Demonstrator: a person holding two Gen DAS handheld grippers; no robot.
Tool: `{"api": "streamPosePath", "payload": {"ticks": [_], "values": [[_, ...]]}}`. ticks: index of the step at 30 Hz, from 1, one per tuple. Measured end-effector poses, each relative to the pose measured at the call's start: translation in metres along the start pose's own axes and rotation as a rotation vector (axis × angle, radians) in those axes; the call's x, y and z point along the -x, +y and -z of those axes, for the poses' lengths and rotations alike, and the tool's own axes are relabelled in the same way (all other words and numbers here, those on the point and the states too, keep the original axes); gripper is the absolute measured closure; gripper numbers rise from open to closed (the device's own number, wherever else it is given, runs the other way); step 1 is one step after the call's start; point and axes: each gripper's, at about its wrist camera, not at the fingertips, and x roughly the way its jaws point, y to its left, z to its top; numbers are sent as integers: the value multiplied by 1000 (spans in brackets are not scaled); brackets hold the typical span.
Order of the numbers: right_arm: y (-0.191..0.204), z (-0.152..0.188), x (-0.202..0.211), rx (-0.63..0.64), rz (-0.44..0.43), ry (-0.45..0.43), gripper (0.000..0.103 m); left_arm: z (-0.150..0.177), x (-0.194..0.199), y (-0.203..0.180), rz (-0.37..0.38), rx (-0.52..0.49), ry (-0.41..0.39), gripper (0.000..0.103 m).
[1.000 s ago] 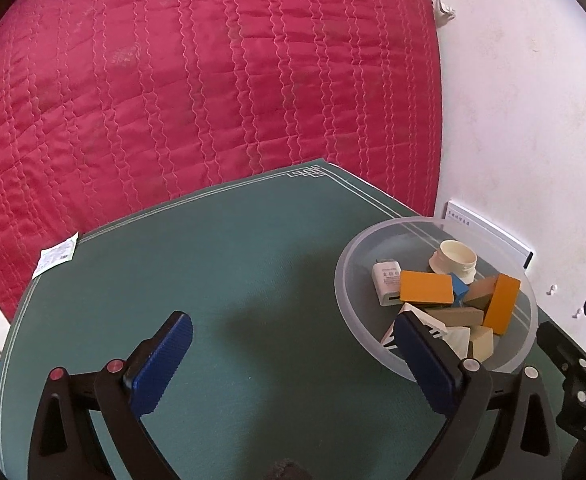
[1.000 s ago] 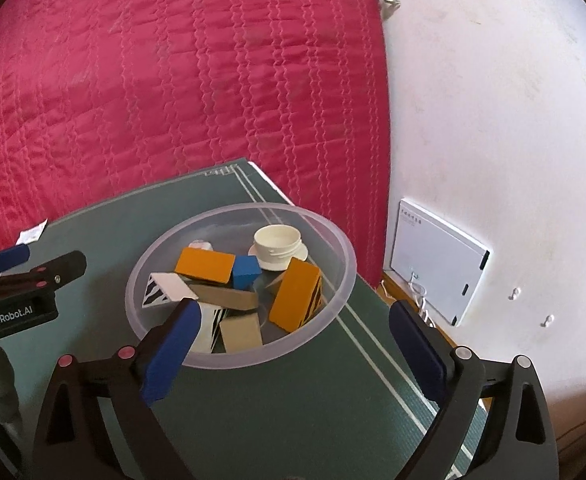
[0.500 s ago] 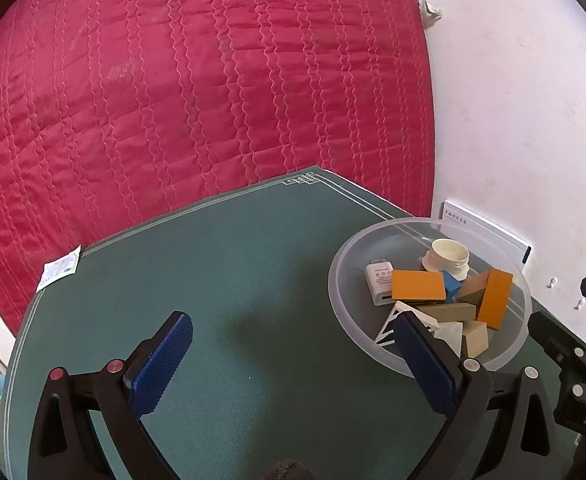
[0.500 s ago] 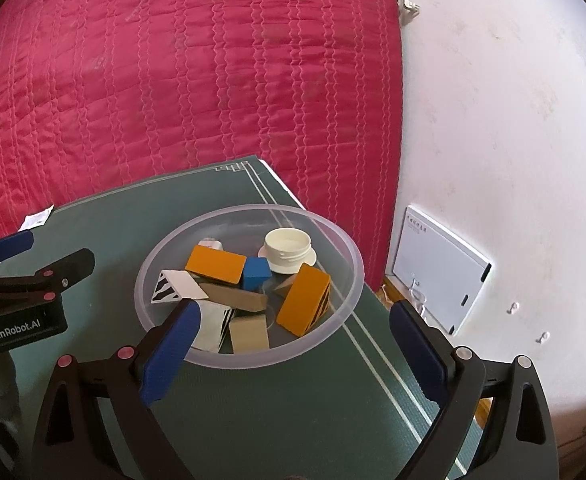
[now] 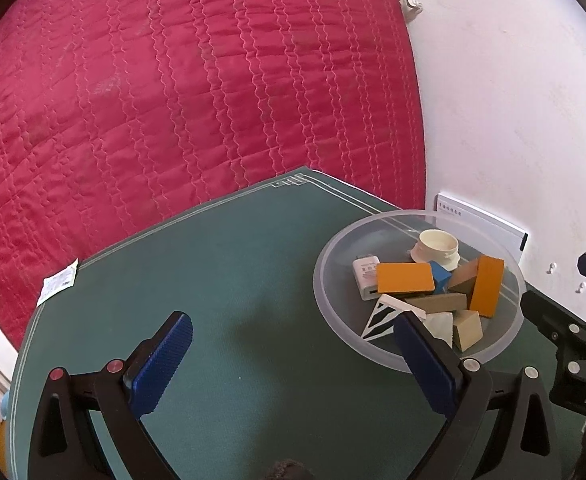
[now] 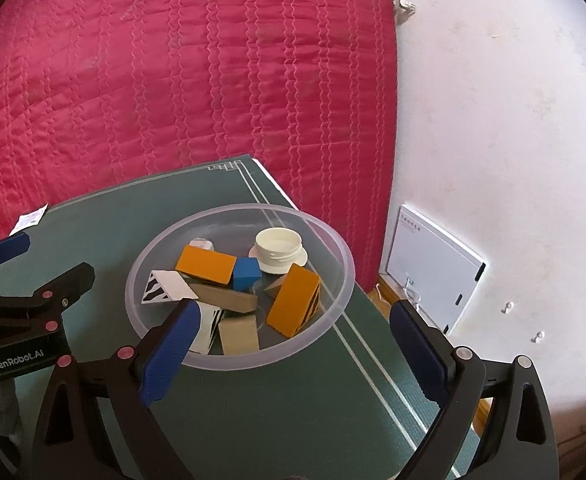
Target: Organize rigid objects
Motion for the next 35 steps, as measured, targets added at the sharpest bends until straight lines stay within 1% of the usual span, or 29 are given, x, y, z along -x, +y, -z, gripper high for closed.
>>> {"api": "streamPosePath", "payload": {"ticks": [17, 27, 32, 35], "values": [[3, 6, -9, 34, 48, 25, 7, 3, -4, -12, 26, -33, 19, 1], [4, 9, -12, 47, 55, 36, 7, 5, -4, -19, 27, -64, 13, 1], [5, 9, -12, 47, 56, 38, 7, 5, -7, -15, 33, -42, 28, 1], [6, 11, -12, 49, 47, 39, 7, 5, -9, -10, 41, -24, 51, 1]]}}
